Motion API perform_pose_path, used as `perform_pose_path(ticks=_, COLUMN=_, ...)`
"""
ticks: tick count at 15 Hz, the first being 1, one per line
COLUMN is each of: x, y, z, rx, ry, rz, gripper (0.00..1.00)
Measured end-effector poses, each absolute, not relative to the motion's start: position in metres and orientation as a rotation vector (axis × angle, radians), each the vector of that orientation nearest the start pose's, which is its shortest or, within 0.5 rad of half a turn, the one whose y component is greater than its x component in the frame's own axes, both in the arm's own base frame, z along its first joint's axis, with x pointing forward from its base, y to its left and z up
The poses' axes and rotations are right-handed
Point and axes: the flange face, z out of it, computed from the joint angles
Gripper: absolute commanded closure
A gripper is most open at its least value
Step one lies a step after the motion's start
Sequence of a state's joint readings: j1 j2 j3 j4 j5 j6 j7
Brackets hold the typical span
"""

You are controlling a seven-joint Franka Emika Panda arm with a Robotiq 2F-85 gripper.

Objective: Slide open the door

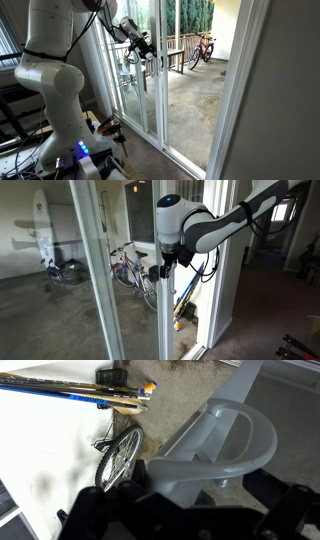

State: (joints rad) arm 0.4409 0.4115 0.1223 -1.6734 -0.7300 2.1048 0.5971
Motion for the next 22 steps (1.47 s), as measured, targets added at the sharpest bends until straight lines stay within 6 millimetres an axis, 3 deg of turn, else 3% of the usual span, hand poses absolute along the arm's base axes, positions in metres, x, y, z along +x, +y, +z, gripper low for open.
perform_pose_path(ticks=9, x=0.583, y=0.418, z=0.366, rx=-3.618, ry=-0.563, rz=-0.692, gripper=0.00)
perform_pose_path(ticks=13, x=0.580, y=0.429, z=0.368, rx=-3.604, ry=-0.533, rz=-0.718, gripper=0.00)
perform_pose_path(ticks=22, x=0.581, y=0.428, z=0.368, rx=-3.604, ry=-0.530, rz=-0.717, gripper=0.00)
